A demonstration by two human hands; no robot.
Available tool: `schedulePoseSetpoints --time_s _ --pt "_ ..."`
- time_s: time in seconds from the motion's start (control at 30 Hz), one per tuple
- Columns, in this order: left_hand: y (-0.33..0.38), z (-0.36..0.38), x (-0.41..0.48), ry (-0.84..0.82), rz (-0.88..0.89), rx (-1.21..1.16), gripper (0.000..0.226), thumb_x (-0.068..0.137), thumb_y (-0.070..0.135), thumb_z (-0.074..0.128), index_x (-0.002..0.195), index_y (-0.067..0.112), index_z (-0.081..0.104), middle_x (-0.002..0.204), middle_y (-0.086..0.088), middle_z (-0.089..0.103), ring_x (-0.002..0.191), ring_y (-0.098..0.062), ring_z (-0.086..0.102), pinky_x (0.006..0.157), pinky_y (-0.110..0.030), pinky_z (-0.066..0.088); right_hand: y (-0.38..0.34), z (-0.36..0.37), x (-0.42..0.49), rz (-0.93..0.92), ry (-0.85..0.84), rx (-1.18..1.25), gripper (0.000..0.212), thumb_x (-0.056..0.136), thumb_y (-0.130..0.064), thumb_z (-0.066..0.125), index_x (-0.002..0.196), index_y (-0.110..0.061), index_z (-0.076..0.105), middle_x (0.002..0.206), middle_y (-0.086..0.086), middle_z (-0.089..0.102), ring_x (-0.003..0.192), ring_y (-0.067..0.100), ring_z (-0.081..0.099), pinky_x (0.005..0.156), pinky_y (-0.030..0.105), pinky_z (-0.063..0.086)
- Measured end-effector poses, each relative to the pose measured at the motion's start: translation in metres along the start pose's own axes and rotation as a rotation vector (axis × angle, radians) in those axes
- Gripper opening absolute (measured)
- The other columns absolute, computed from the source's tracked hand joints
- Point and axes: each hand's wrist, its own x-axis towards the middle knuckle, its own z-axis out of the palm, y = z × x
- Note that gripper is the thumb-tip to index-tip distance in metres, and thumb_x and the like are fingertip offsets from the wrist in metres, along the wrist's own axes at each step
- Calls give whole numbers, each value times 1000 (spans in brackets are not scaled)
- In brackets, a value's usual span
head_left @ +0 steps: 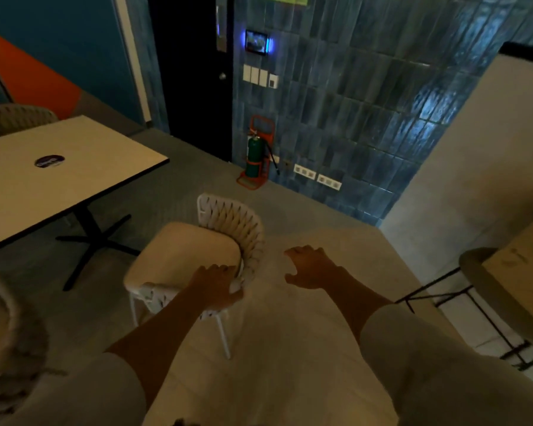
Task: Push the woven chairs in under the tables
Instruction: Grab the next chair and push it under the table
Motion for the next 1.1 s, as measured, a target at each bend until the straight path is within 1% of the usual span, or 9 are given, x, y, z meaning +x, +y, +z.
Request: schedulePoseSetpoints --time_s 0.27,0.43,0.57,0.63,0.73,0.8,0.93,1.0,1.1 --pt "10 0 87 -79 -141 -93 83 93 73 38 157 21 30 155 -6 45 136 -31 46 111 -47 36 55 -9 76 -103 -5 -57 87 93 -63 59 161 -18 29 164 7 36 145 31 38 116 50 33" --pt "28 16 160 -84 -191 -197 78 92 74 40 148 19 40 144 -7 54 129 -32 53 106 -45 41 82 -7 132 -166 -53 -61 87 91 -67 57 159 -18 34 164 5 37 147 29 36 117 49 31" --pt "25 11 208 -77 -249 -268 87 89 76 36 155 20 32 151 -8 49 134 -31 50 110 -43 39 105 -18 180 -222 -91 -76 87 92 -67 56 160 -17 33 166 6 34 149 29 34 118 51 29" --pt "22 5 226 -80 -269 -274 90 84 77 34 152 19 35 147 -8 51 130 -32 52 106 -42 41 116 -22 202 -241 -103 -67 87 93 -66 56 160 -16 33 167 6 33 150 29 34 118 52 29" --pt "22 1 246 -84 -314 -289 79 88 72 44 147 21 40 142 -7 54 126 -31 55 102 -41 42 132 -24 238 -304 -144 -76 83 93 -64 57 157 -16 36 165 5 36 147 30 36 116 52 32" --pt "18 -1 259 -80 -379 -301 80 90 71 46 152 22 37 145 -6 53 129 -30 53 103 -41 40 137 -30 265 -340 -169 -65 77 93 -62 57 153 -17 40 162 5 39 144 29 39 114 50 34" --pt "21 4 277 -80 -492 -303 80 93 69 47 153 18 36 149 -8 50 132 -29 51 107 -41 38 137 -34 324 -444 -266 -130 74 96 -60 55 156 -21 36 160 7 43 142 33 43 113 48 36" --pt "35 9 290 -89 -593 -323 80 94 69 45 155 17 34 152 -9 47 135 -30 48 110 -42 37 135 -28 351 -541 -290 -210 71 93 -65 55 151 -25 45 153 7 51 135 32 50 107 46 40" --pt "56 12 303 -36 -721 -442 84 92 75 45 154 20 37 152 -6 49 136 -29 50 109 -41 41 129 -23 376 -698 -367 -283 61 92 -63 59 144 -30 56 149 3 56 132 31 54 110 47 40"
